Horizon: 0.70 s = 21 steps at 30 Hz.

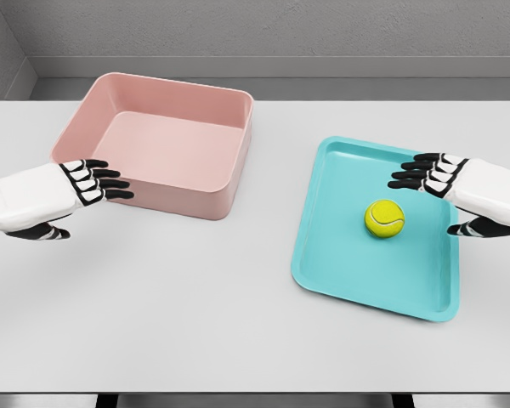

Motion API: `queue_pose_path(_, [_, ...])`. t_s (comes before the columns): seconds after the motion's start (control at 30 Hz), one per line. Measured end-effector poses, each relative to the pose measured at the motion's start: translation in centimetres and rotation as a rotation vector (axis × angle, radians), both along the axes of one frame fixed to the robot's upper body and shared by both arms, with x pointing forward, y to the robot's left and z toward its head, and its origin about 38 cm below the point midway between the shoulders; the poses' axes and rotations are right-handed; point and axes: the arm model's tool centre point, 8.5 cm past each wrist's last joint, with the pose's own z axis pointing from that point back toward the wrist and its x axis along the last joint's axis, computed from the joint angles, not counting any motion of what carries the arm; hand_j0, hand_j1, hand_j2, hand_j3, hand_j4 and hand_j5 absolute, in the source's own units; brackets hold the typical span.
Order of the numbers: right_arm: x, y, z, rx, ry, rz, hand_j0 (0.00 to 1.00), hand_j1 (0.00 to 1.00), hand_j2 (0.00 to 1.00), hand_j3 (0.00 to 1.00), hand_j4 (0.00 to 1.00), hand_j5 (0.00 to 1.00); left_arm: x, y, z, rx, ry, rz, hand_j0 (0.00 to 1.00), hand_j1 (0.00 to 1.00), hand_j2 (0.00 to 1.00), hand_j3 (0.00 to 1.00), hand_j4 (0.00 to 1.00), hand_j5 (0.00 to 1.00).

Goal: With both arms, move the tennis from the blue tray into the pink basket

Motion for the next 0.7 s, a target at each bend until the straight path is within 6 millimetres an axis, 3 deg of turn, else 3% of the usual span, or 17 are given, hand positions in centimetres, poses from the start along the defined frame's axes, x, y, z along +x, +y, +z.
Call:
queue_pose_path(0.2, [0.1, 0.2, -0.3, 0.005, 0.004, 0.003, 1.00, 1.00, 1.00, 1.00, 1.00, 1.00, 0.0, 0.0, -0.1, 0.000, 0.002, 0.000, 1.00, 1.00, 1.00, 1.00, 1.00, 1.00])
queue_pose_path(0.37, [0.5, 1.4, -2.5, -0.043, 0.064, 0.027, 1.00, 1.00, 1.00, 1.00, 1.00, 1.00, 0.0, -0.1, -0.1, 0.000, 0.001, -0.002, 1.00, 1.00, 1.00, 1.00, 1.00, 1.00])
queue_pose_path(0.7, [3.5, 1.5, -5.5, -0.044, 0.097, -0.034, 1.00, 1.00, 1.00, 1.00, 1.00, 1.00, 0.0, -0.1, -0.3, 0.004, 0.000, -0.003, 1.00, 1.00, 1.00, 1.00, 1.00, 1.00])
